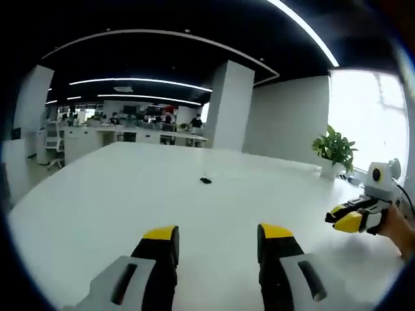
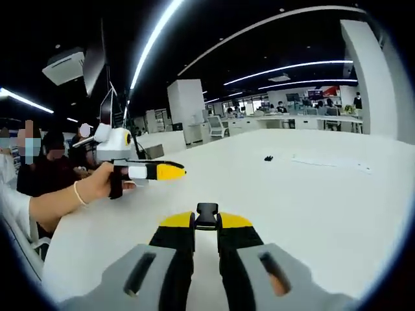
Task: Snap the two parts of the plastic buckle together until the buckle closes and remains connected.
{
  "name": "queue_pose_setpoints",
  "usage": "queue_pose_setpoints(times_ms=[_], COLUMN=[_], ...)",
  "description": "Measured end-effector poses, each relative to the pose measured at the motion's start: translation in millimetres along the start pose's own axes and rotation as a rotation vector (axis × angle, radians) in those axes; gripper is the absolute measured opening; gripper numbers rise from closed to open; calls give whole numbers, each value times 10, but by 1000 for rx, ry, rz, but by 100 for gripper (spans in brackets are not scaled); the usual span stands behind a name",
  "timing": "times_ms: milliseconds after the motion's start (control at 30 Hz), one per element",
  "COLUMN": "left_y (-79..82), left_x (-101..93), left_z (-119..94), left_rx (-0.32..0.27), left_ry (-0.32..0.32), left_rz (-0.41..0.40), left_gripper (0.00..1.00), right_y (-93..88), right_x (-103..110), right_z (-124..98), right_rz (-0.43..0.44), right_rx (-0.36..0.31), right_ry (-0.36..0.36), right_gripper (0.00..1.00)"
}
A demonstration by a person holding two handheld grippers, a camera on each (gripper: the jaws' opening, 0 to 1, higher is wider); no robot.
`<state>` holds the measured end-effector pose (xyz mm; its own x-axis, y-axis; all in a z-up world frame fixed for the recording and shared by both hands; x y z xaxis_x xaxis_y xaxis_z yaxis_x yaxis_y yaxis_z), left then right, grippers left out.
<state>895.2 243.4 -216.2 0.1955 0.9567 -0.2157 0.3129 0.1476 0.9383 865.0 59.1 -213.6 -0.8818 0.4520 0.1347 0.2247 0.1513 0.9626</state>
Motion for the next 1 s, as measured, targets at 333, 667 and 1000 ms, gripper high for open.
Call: queue_pose_setpoints(times_ms=[333, 667, 1000], left_y=[159, 19, 61], left_x=[130, -16, -74], left_z=[128, 482, 675], left_rx=[-37, 8, -17], left_ry=[184, 207, 242], left_rz=[-15, 37, 74], left_gripper=[68, 86, 99], right_y=[-206, -216, -300], right_x=[58, 128, 165], right_z=[-88, -119, -188], right_rz=[-79, -93, -128], right_rx=[103, 118, 151], right_ry=[-23, -7, -13], right_gripper=[12, 12, 12])
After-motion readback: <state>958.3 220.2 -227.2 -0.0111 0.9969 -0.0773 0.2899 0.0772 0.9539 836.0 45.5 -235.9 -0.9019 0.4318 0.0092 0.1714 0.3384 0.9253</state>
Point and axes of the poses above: the point that each gripper's makers call its tool centre point, and the gripper's own axes: z roughly forward along the fingers, x roughly to its left, y roughly out of its top, the point moved 2 cm from there along -z, roughly backward along the fingers, and after that the axes turned 4 degrees about y, right-handed, at the moved point
